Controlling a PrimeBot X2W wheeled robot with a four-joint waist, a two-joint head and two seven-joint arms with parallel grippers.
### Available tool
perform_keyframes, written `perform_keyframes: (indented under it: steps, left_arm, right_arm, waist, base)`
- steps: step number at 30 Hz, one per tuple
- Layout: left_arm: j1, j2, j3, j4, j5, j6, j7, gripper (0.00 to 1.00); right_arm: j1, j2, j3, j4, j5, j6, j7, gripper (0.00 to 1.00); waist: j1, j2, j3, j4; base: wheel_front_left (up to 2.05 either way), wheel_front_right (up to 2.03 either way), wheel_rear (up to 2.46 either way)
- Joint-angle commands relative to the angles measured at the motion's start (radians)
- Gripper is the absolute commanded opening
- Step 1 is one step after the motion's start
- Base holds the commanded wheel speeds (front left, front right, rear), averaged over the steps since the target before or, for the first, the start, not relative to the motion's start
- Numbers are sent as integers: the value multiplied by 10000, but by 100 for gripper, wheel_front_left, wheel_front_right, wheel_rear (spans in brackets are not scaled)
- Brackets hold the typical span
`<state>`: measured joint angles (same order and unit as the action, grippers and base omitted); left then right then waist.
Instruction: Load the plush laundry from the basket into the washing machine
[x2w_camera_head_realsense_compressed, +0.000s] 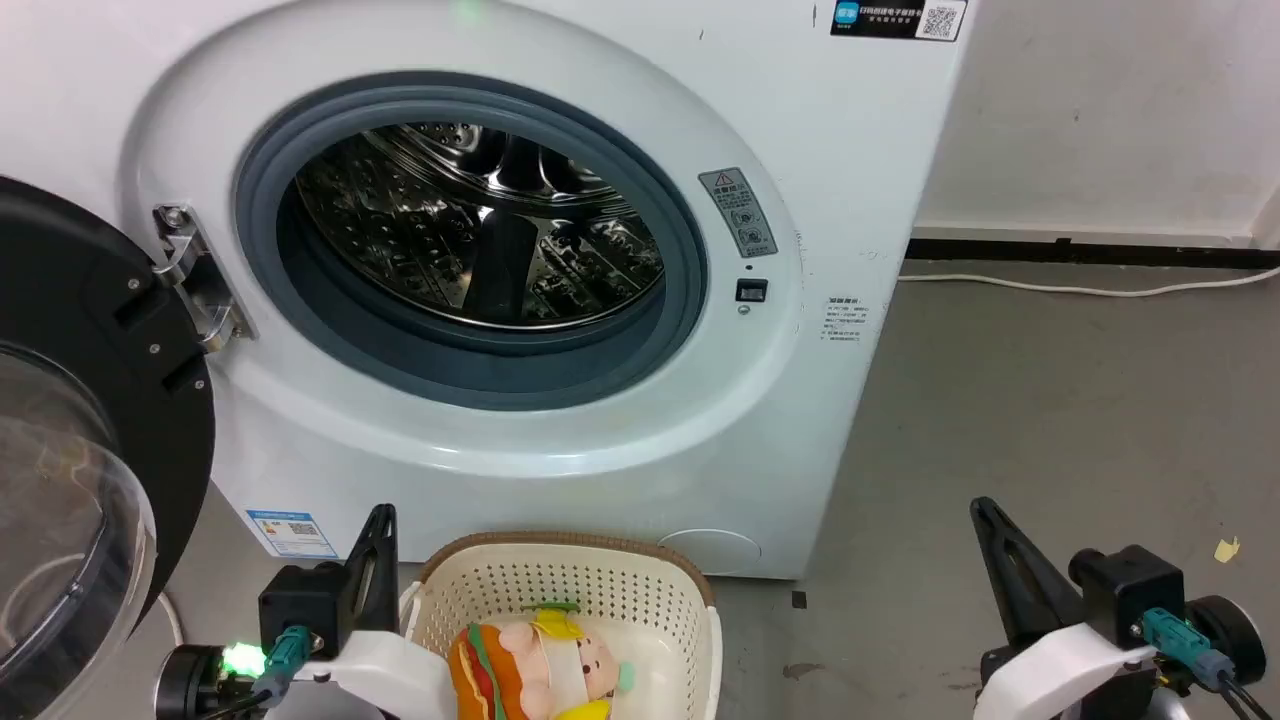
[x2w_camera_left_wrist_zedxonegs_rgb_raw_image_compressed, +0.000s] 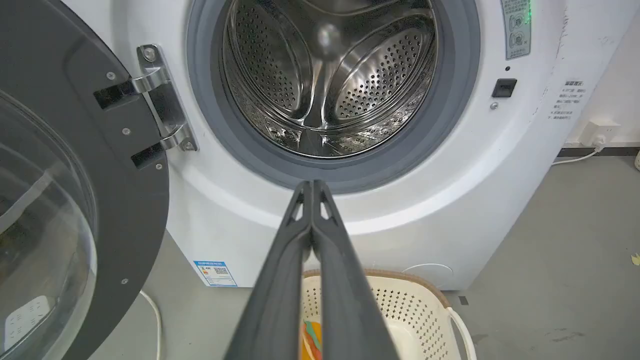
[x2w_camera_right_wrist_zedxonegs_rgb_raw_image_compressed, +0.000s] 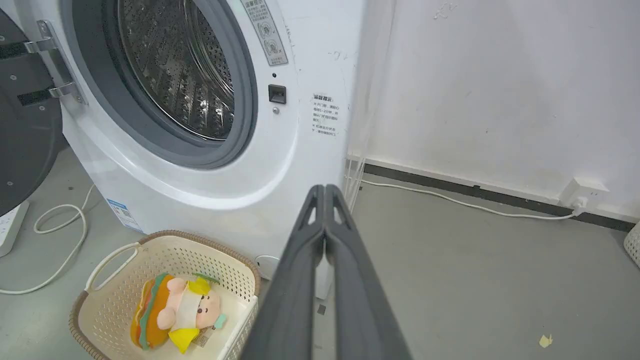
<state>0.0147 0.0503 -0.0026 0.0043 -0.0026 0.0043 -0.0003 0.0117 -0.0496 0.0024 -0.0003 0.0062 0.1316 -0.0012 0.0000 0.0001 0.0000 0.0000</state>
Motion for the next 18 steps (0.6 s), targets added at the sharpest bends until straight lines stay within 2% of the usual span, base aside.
perform_keyframes:
  steps: [1, 18]
  left_arm:
    - [-147, -1, 26, -43, 26, -43, 3, 0]
    - [-147, -1, 26, -43, 26, -43, 3, 0]
  right_arm:
    - [-117, -6, -24, 3, -62, -9, 12, 0]
    - [-117, -6, -24, 3, -62, -9, 12, 0]
  waist:
    - [0, -1, 0, 0]
    - [0, -1, 0, 0]
  base:
    - [0, 0, 0]
    - [0, 0, 0]
